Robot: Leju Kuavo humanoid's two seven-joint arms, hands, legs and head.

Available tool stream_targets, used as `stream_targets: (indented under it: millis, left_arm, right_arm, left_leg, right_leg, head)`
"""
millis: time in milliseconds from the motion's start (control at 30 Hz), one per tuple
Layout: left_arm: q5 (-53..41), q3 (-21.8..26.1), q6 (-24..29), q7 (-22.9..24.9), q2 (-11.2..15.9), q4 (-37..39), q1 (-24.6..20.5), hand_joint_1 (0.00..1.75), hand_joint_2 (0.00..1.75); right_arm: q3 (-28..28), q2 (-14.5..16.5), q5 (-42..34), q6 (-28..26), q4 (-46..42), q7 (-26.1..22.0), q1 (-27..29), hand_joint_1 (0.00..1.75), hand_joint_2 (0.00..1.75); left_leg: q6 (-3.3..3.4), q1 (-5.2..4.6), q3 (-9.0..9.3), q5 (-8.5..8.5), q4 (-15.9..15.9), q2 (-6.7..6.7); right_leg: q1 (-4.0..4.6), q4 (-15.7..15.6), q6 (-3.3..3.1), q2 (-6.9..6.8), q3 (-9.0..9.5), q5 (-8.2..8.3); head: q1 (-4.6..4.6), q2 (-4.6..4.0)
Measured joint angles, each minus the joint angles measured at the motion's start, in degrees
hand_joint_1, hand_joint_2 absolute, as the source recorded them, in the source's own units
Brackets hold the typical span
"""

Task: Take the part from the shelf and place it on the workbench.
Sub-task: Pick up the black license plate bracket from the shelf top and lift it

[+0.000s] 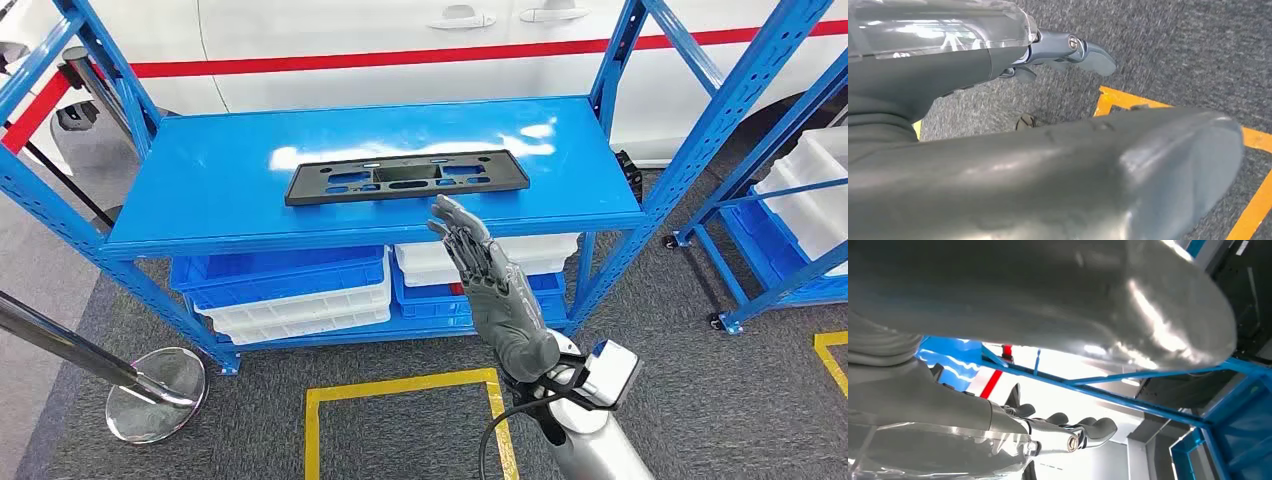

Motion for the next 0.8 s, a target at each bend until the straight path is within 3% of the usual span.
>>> stream_targets:
  millis: [67,100,167,200,233,333,400,533,567,600,667,733,767,800]
  left_arm:
    - [0.01,0.01,0.01,-0.07,0.02,0.00,0.06,0.00,0.00]
    - [0.03,0.02,0.02,-0.15,0.03,-0.01,0.11,0.00,0.00]
    - [0.06,0.02,0.07,-0.26,0.08,-0.01,0.15,0.00,0.00]
    - [0.08,0.01,0.11,-0.31,0.09,-0.01,0.13,0.00,0.00]
    - [0.09,0.01,0.14,-0.34,0.10,-0.01,0.15,0.00,0.00]
    - [0.39,0.02,0.17,-0.46,0.09,-0.01,0.36,0.00,0.00]
    - [0.62,0.02,0.14,-0.57,0.09,-0.01,0.40,0.00,0.00]
    - [0.93,0.02,0.03,-0.79,0.15,-0.01,0.45,0.00,0.00]
    - [1.01,0.03,0.02,-0.81,0.16,-0.01,0.51,0.00,0.00]
    - [1.05,0.03,0.01,-0.82,0.17,-0.01,0.56,0.00,0.00]
    - [1.07,0.04,-0.01,-0.86,0.16,0.00,0.63,0.00,0.00]
    - [1.07,0.04,-0.02,-0.89,0.12,0.00,0.59,0.00,0.00]
    - [1.06,0.03,-0.02,-0.90,0.10,0.00,0.56,0.00,0.00]
    - [1.06,0.03,-0.02,-0.90,0.09,0.00,0.50,0.00,0.00]
  right_arm:
    - [0.13,0.00,-0.05,-0.22,0.11,0.13,-0.03,0.00,0.00]
    - [0.27,0.00,-0.16,-0.37,0.20,0.22,-0.11,0.00,0.00]
    - [0.53,-0.01,-0.44,-0.54,0.35,0.31,-0.32,0.00,0.00]
    - [0.66,-0.01,-0.56,-0.57,0.45,0.28,-0.43,0.00,0.00]
    - [0.81,-0.02,-0.62,-0.61,0.55,0.19,-0.50,0.00,0.00]
    - [1.24,-0.02,-0.67,-0.65,0.91,-0.43,-0.68,0.00,0.00]
    - [1.43,-0.02,-0.69,-0.63,1.15,-0.62,-1.11,0.00,0.00]
    - [1.64,-0.02,-0.85,-0.64,1.73,-0.62,-1.61,0.00,0.00]
    - [1.74,-0.02,-0.90,-0.64,1.91,-0.58,-1.60,0.00,0.00]
    - [1.82,-0.02,-0.95,-0.65,2.06,-0.51,-1.61,0.00,0.00]
    - [1.93,-0.02,-1.04,-0.70,2.27,-0.40,-1.64,0.00,0.00]
    - [1.99,-0.02,-1.11,-0.81,2.45,-0.28,-1.66,0.00,0.00]
    - [2.03,-0.02,-1.13,-0.86,2.53,-0.22,-1.66,0.00,0.00]
    - [2.05,-0.02,-1.15,-0.88,2.58,-0.16,-1.66,0.00,0.00]
  left_leg:
    - [-0.22,0.09,-0.12,1.80,-1.44,0.01]
    - [-0.41,0.18,0.24,4.13,-3.87,0.02]
    - [-0.49,0.26,2.57,9.38,-11.62,0.03]
    - [-0.20,0.14,3.54,10.53,-14.68,0.09]
    - [0.30,-0.01,4.06,10.90,-16.40,0.13]
    - [2.00,-0.15,4.68,10.48,-17.31,0.15]
    - [2.76,-0.01,5.64,10.11,-17.61,0.09]
    - [3.30,-0.06,7.47,8.25,-17.76,0.00]
    - [3.24,-0.09,8.21,7.66,-17.76,-0.06]
    - [3.15,-0.10,9.14,7.02,-17.77,-0.11]
    - [2.89,-0.12,11.05,5.60,-17.82,-0.16]
    - [2.41,-0.22,12.47,4.24,-17.99,-0.26]
    - [2.19,-0.27,12.79,3.81,-18.08,-0.31]
    - [2.02,-0.30,13.00,3.57,-18.15,-0.36]
  right_leg:
    - [-0.07,0.02,0.16,0.08,0.55,-0.39]
    - [-0.14,0.04,0.34,0.14,1.15,-0.82]
    - [-0.21,0.06,0.81,0.15,2.44,-1.75]
    - [-0.20,0.10,1.10,0.14,2.77,-2.13]
    - [-0.15,0.08,1.45,0.13,2.91,-2.45]
    - [-0.07,0.69,2.53,0.14,3.04,-2.84]
    - [-0.22,3.64,3.05,0.09,1.89,-3.82]
    - [-0.40,17.00,3.72,0.05,-7.29,-7.99]
    - [-0.39,17.72,3.72,0.04,-8.68,-7.65]
    - [-0.37,16.19,3.59,0.03,-8.92,-6.29]
    - [-0.17,8.73,2.86,-0.09,-7.29,-0.84]
    - [0.28,2.96,2.12,-0.25,-5.87,2.95]
    - [0.45,1.88,1.94,-0.30,-5.67,3.59]
    - [0.55,1.85,1.94,-0.28,-5.62,3.06]
  head:
    - [0.00,0.00]
    - [0.00,0.00]
    - [0.01,0.00]
    - [0.01,0.00]
    - [0.01,0.00]
    - [0.01,0.00]
    - [0.01,0.00]
    - [0.02,0.00]
    - [0.01,0.00]
    - [0.01,0.00]
    - [0.02,0.00]
    - [0.04,0.00]
    - [0.06,0.00]
    - [0.07,0.00]
